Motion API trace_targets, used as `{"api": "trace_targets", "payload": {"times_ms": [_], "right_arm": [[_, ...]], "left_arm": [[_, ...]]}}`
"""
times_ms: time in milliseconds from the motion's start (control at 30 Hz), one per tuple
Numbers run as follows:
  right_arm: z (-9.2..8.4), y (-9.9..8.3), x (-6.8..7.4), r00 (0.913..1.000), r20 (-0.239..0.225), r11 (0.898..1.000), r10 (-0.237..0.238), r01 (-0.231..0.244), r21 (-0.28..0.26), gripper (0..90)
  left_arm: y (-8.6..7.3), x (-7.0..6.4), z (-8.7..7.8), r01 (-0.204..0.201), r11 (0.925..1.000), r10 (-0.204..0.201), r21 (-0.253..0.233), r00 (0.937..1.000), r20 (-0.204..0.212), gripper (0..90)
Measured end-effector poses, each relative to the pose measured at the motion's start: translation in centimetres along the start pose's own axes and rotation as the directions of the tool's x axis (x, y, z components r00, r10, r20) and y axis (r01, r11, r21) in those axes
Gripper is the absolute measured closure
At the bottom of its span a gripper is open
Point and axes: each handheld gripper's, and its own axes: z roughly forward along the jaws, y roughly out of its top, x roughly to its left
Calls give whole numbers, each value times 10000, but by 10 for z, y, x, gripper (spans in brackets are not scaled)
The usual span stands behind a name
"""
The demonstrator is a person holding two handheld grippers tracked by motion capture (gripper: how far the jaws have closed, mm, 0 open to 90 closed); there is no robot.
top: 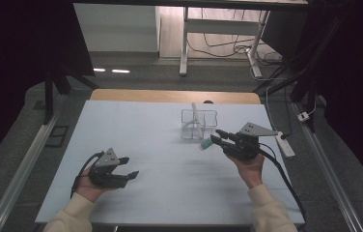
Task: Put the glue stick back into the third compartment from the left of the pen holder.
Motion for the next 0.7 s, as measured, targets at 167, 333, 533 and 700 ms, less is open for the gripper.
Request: {"api": "trace_targets", "payload": {"times_ms": [167, 333, 533, 700], "right_arm": [[2, 7, -6, 9998, 219, 10000, -22, 22, -3, 649], [5, 16, -13, 9986, 531, 10000, -39, 42, -40, 649], [12, 29, -26, 9950, 1001, 10000, 67, -64, -28, 649], [19, 38, -37, 9909, 1335, 9998, 198, -191, -62, 649]], "left_arm": [[-4, 4, -5, 148, 9999, -148, -64, 9999, -76, 347], [-7, 6, -8, 232, 9997, -234, -116, 9996, -139, 347], [-9, 8, -9, 292, 9995, -294, -122, 9994, -176, 346], [-9, 9, -9, 289, 9996, -290, -67, 9993, -231, 345]]}}
